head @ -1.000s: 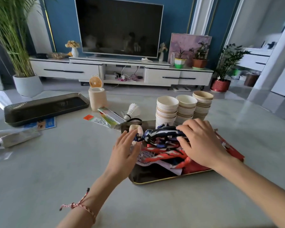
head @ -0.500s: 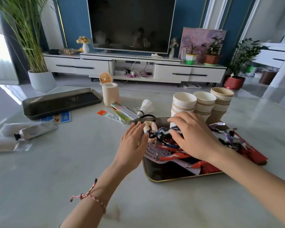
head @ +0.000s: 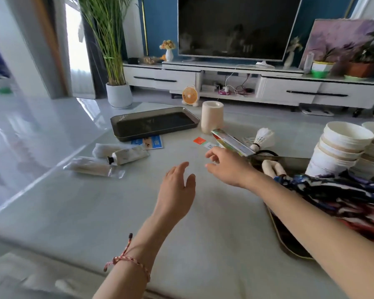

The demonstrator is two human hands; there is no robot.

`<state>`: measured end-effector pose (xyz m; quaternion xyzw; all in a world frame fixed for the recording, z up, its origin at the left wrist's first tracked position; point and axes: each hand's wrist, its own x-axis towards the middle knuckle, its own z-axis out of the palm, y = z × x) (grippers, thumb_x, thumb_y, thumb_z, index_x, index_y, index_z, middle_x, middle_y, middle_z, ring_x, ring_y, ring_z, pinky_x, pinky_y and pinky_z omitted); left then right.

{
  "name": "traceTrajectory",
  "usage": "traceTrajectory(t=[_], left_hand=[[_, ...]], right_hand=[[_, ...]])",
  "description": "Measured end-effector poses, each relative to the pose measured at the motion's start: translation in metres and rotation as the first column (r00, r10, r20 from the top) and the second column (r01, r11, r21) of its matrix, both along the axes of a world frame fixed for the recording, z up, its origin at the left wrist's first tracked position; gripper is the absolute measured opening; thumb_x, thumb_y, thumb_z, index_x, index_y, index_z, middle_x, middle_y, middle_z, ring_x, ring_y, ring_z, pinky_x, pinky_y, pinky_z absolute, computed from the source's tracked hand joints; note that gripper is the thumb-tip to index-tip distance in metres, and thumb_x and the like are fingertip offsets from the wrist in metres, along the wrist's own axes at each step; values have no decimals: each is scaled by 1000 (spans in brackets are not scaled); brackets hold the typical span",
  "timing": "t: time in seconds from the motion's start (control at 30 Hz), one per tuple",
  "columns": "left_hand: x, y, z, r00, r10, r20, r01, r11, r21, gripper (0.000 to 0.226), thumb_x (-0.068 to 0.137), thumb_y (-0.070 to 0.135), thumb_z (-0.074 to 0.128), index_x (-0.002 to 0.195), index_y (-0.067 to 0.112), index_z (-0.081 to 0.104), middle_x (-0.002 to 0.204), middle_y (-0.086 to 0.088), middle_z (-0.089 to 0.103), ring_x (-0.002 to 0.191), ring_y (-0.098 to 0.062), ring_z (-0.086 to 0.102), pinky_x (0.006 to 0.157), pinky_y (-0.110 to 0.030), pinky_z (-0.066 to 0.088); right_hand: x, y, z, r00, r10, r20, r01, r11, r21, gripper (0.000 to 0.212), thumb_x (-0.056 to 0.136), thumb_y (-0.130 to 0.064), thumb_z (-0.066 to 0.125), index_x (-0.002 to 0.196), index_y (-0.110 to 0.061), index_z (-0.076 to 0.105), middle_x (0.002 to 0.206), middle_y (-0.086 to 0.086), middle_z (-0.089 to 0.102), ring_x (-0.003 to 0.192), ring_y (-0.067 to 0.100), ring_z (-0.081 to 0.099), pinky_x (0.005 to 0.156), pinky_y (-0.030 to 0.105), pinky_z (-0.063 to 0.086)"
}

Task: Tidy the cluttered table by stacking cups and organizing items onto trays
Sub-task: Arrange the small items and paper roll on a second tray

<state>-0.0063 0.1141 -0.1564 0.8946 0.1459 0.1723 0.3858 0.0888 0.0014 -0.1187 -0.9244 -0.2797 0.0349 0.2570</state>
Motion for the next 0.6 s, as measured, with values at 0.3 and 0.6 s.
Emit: traceTrajectory(t=[0.3,0.6], left_hand=[[-15,67,0,956,289,44,-280,948,-149,40,95,14,44,135,13,44,138,-6,48,123,-21,46,101,-29,35],[-22,93,10,876,446,183,-391,880,-269,32,88,3,44,115,7,60,108,-3,62,91,-9,50,66,-13,34]], right_hand=[[-12,101,-34,976,193,-98,-194,981,3,46,92,-18,46,138,-19,37,139,8,44,122,24,46,89,30,40],[5,199,-51,913,392,115,-367,910,-191,64,98,-28,39,149,-17,2,158,6,5,145,23,4,115,35,0]])
